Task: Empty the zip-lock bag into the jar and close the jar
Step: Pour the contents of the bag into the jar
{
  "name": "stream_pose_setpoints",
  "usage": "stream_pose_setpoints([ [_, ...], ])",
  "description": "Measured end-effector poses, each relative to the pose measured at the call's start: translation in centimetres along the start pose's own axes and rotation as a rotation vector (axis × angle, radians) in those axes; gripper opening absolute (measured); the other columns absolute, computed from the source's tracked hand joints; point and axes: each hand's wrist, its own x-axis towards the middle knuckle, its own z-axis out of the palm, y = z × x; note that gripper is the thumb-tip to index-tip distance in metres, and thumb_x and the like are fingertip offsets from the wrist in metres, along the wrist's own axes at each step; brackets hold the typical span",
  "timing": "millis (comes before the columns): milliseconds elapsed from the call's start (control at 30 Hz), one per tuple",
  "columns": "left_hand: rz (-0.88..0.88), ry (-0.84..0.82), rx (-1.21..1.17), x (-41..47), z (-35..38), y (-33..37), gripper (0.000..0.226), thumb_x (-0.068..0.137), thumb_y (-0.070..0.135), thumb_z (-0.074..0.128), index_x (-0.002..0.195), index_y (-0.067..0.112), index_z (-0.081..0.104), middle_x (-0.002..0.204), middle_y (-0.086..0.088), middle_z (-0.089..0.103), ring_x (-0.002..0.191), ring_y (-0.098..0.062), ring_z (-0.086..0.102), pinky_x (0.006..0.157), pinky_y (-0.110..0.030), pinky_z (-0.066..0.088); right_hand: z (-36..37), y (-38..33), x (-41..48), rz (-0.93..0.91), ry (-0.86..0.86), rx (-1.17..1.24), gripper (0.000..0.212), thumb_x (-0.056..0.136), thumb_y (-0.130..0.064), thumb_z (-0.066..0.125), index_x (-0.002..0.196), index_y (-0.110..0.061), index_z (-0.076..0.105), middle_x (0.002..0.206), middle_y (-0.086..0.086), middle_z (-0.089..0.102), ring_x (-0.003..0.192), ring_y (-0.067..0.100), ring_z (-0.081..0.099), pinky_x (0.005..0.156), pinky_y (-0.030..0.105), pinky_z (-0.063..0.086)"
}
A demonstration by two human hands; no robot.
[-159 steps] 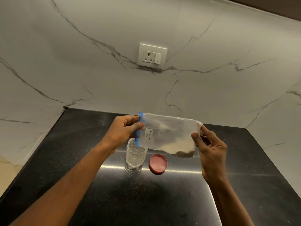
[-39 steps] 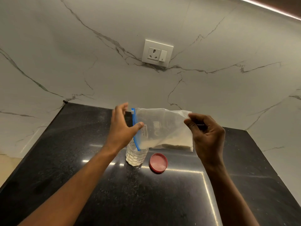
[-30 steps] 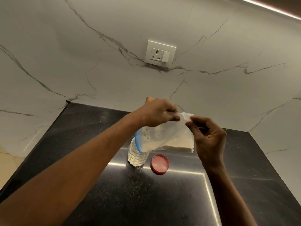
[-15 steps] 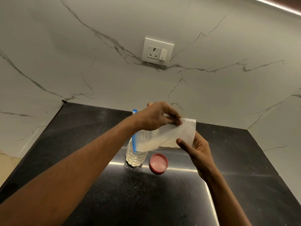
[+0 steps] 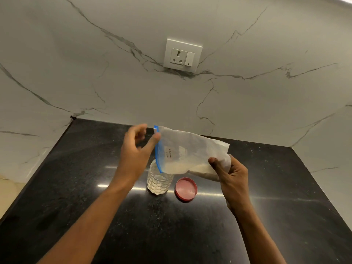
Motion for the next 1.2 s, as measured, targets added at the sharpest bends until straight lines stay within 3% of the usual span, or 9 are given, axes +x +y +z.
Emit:
stream_pose_setpoints([
  [67, -0.16, -0.201, 0.008, -1.0, -0.5, -2.6, 0.035, 0.096, 0.031, 0.075, 0.13, 0.029, 0.065, 0.121, 0.013, 0.071, 0.113, -0.001, 0.068, 0.087, -0.017, 0.059, 0.2, -0.3, -0.1, -0.029, -0.008, -0.021, 0.027, 0.087, -0.035, 0.07, 0.1, -0.012, 0.068, 0.101, 0.008, 0.072, 0.089, 0.022, 0.074, 0.071, 0.031, 0.065],
  [133, -0.184, -0.335, 0.065, -1.3, -0.5, -4.3, 0.022, 0.098, 0.02, 0.073, 0.116, 0.031, 0.071, 0.115, 0.011, 0.077, 0.111, -0.008, 0.074, 0.088, -0.022, 0.063, 0.5, -0.4, -0.1, -0.056, -0.004, -0.025, 0.026, 0.087, -0.037, 0.069, 0.1, -0.014, 0.068, 0.099, 0.001, 0.073, 0.089, 0.017, 0.074, 0.068, 0.025, 0.063],
  [267, -0.14, -0.282, 0.014, -0.7, -0.3, -5.3, 0.021, 0.096, 0.015, 0.075, 0.106, 0.033, 0.075, 0.108, 0.013, 0.081, 0.106, -0.004, 0.076, 0.09, -0.027, 0.063, 0.8, -0.9, -0.4, -0.117, 0.02, -0.03, 0.023, 0.087, -0.042, 0.068, 0.095, -0.021, 0.066, 0.094, -0.018, 0.073, 0.085, 0.007, 0.073, 0.063, 0.017, 0.058],
  [533, -0.105, -0.283, -0.135, -0.1, -0.4, -6.0, 0.019, 0.091, 0.016, 0.078, 0.109, 0.023, 0.079, 0.107, 0.011, 0.083, 0.104, -0.007, 0.078, 0.079, -0.015, 0.061, 1.0, -1.3, -1.0, -0.202, 0.063, -0.088, 0.01, 0.094, -0.03, 0.067, 0.087, -0.023, 0.065, 0.085, -0.021, 0.071, 0.075, 0.002, 0.069, 0.056, 0.012, 0.053],
  [667, -0.122, -0.269, -0.175, -0.2, -0.3, -6.1, 0.022, 0.083, 0.029, 0.079, 0.105, 0.026, 0.081, 0.106, 0.012, 0.083, 0.104, -0.006, 0.078, 0.078, -0.016, 0.062, 1.1, -1.6, -0.9, -0.207, 0.077, -0.106, 0.009, 0.094, -0.029, 0.068, 0.088, -0.023, 0.066, 0.087, -0.02, 0.072, 0.078, 0.004, 0.07, 0.057, 0.013, 0.054],
  [900, -0.086, -0.254, -0.176, -0.1, -0.4, -6.1, 0.022, 0.08, 0.034, 0.08, 0.102, 0.029, 0.079, 0.101, 0.015, 0.083, 0.097, -0.005, 0.079, 0.074, -0.013, 0.06, 1.3, -1.9, -1.1, -0.18, 0.086, -0.122, 0.01, 0.093, -0.031, 0.068, 0.088, -0.022, 0.066, 0.089, -0.019, 0.073, 0.079, 0.004, 0.071, 0.059, 0.013, 0.054],
  [1200, -0.109, -0.296, -0.221, -0.1, -0.2, -6.1, 0.025, 0.082, 0.032, 0.077, 0.105, 0.023, 0.08, 0.104, 0.01, 0.083, 0.1, -0.008, 0.079, 0.077, -0.016, 0.061, 1.5, -2.5, -1.3, -0.167, 0.115, -0.137, 0.016, 0.092, -0.031, 0.068, 0.088, -0.016, 0.066, 0.087, 0.001, 0.07, 0.075, 0.004, 0.069, 0.057, 0.014, 0.054],
])
